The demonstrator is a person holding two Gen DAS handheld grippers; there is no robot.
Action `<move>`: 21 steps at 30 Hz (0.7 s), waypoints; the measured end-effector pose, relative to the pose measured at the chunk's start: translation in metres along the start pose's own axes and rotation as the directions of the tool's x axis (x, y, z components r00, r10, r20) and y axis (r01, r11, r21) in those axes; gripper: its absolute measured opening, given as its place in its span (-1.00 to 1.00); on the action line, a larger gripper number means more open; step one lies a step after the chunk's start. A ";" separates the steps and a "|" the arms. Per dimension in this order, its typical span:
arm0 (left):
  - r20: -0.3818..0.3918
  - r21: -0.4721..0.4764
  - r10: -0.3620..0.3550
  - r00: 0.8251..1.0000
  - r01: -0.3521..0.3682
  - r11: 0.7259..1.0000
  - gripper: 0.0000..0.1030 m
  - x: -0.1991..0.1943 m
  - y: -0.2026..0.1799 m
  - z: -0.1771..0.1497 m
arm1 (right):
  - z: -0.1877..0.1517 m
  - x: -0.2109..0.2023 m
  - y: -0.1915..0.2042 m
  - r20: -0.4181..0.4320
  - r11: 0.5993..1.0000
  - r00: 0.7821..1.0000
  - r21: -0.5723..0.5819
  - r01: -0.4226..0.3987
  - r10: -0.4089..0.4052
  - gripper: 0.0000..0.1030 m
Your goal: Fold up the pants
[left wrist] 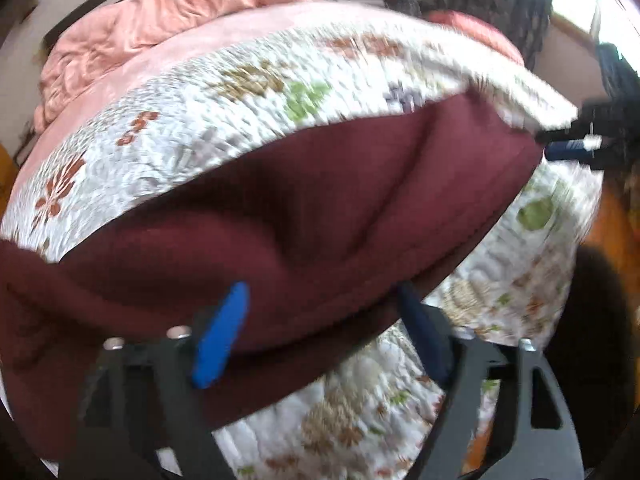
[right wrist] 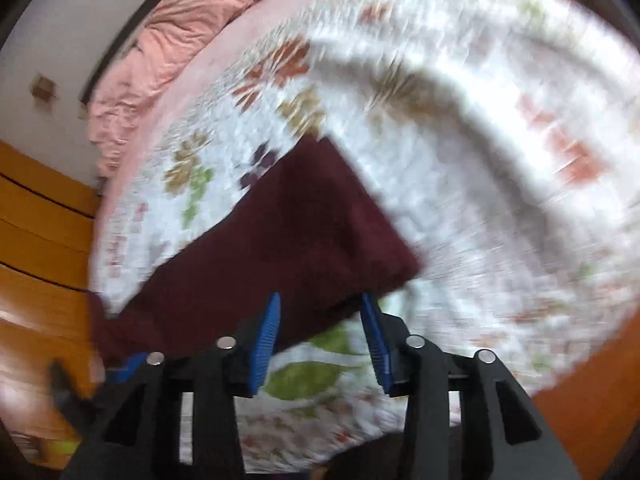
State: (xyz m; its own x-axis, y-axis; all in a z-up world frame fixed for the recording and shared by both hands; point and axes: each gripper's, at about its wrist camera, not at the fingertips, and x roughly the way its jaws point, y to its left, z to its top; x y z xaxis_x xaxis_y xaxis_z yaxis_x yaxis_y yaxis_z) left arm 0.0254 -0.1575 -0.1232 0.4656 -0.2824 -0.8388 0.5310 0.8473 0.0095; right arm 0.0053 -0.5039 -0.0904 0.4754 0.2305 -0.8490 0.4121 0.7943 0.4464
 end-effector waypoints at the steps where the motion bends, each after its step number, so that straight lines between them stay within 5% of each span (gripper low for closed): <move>1: 0.012 -0.027 -0.009 1.000 0.010 1.000 0.54 -0.009 0.005 -0.002 | -0.001 -0.013 0.007 0.047 0.997 0.996 -0.026 0.079 -0.078 -0.07; 4: 0.040 -0.120 -0.009 0.999 0.013 0.993 0.54 -0.036 0.034 -0.009 | -0.002 -0.036 0.037 0.134 0.986 0.983 -0.093 0.140 -0.126 -0.03; 6: 0.046 -0.196 0.051 0.998 -0.041 0.980 0.54 -0.053 0.065 -0.018 | -0.004 -0.035 0.068 0.128 0.982 0.992 -0.185 0.037 -0.013 0.01; 8: 0.044 -0.276 0.131 0.990 -0.114 0.954 0.54 -0.065 0.104 -0.031 | -0.013 -0.019 0.120 0.027 0.944 0.986 -0.297 -0.147 0.162 0.08; 12: -0.040 -0.416 0.229 0.973 -0.225 0.881 0.54 -0.073 0.174 -0.057 | -0.047 0.034 0.232 -0.223 0.797 0.914 -0.448 -0.406 0.340 0.07; 16: -0.130 -0.506 0.246 0.961 -0.277 0.817 0.54 -0.068 0.225 -0.083 | -0.081 0.068 0.309 -0.319 0.684 0.896 -0.579 -0.443 0.311 0.28; 21: -0.234 -0.581 0.153 0.960 -0.264 0.770 0.51 -0.037 0.260 -0.114 | -0.111 0.104 0.368 -0.344 0.566 0.917 -0.723 -0.396 0.202 0.34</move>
State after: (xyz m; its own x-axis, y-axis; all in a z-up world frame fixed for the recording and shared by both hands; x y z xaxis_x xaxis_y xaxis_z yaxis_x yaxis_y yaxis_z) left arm 0.0656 0.1249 -0.1516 0.3631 -0.0363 -0.9311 -0.1250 0.9883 -0.0872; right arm 0.1199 -0.1251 -0.0454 0.2518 0.5656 -0.7853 -0.5172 0.7645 0.3848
